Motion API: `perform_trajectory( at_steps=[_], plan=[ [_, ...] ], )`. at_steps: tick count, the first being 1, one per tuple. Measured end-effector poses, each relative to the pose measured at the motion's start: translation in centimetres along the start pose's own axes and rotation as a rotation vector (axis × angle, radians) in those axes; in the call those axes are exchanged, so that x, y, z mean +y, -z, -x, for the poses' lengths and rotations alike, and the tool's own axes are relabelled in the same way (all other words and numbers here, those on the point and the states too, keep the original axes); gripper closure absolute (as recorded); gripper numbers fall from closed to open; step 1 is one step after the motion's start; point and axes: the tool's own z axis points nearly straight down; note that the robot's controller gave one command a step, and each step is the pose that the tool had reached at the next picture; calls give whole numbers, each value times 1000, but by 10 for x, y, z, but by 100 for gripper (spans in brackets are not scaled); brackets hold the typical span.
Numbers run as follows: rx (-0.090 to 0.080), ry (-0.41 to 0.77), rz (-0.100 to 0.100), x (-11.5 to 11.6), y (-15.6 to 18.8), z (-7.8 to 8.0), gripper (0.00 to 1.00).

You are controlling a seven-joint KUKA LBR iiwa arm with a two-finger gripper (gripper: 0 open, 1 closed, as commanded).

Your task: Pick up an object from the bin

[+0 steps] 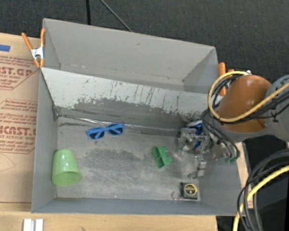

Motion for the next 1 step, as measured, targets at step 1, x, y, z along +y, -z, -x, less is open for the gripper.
perform_trajectory(
  at_steps=[1],
  plan=[
    [2,-173,3,56,-25,14,0]
  ],
)
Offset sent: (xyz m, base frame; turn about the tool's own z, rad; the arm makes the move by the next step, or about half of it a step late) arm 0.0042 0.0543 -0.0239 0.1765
